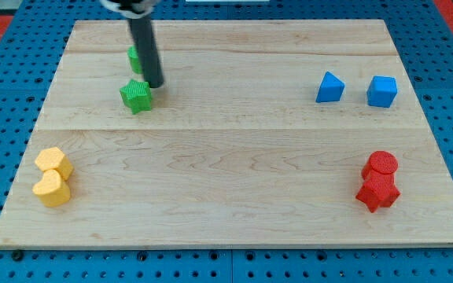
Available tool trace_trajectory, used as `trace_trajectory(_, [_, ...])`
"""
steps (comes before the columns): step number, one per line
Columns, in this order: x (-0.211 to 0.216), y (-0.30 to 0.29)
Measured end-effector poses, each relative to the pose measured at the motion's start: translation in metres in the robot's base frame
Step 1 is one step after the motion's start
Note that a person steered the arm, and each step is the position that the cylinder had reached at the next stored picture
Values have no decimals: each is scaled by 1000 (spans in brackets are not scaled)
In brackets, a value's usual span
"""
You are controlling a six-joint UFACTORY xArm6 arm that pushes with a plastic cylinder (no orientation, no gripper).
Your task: Push the green circle closer to the green star
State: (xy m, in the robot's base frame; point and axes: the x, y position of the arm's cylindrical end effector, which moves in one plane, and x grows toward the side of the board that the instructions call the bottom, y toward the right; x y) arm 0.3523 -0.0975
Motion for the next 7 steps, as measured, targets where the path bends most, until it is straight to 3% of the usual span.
trace_trajectory(1, [7, 44])
trace_trajectory(7, [4, 51])
